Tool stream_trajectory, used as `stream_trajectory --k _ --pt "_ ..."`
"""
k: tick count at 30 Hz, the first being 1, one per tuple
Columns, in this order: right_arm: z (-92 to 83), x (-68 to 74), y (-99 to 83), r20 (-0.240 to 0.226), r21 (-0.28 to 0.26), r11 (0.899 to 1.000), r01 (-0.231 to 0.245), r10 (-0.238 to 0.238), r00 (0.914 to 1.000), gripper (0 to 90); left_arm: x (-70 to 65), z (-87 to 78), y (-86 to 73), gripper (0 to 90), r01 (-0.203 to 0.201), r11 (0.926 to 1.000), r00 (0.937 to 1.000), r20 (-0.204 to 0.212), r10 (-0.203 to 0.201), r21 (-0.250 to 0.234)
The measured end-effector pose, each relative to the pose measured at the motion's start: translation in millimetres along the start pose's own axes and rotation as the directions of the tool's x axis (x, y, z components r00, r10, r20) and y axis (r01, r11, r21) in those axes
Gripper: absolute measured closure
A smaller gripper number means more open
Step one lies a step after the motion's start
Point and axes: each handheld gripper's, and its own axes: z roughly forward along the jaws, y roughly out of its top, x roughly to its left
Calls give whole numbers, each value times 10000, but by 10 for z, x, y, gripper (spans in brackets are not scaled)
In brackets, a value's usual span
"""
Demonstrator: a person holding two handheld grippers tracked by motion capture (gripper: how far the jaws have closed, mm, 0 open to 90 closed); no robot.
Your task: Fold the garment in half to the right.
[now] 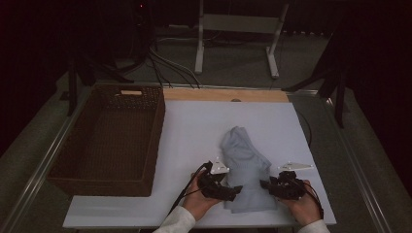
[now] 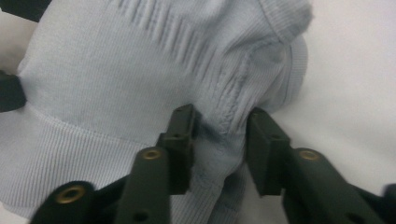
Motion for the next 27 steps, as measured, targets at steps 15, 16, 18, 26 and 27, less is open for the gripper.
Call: stream_trajectory --k 15,16,18,26,27 --pt "98 41 136 133 190 9992 355 -358 9993 791 -22 92 67 346 -145 9999 9981 -591 145 -3" --pt "108 42 148 144 168 9992 367 -369 9992 792 -13 90 71 348 -115 9999 9978 -657 114 -17" --pt "133 46 179 168 146 9991 410 -412 9990 793 6 86 80 351 -86 10000 9970 -763 84 -28" --pt "253 62 334 213 45 9980 631 -632 9978 793 125 61 121 355 219 9996 9924 -1204 -236 -153" --pt "270 65 352 235 19 9979 641 -641 9977 793 133 61 123 355 262 9995 9922 -1214 -278 -150"
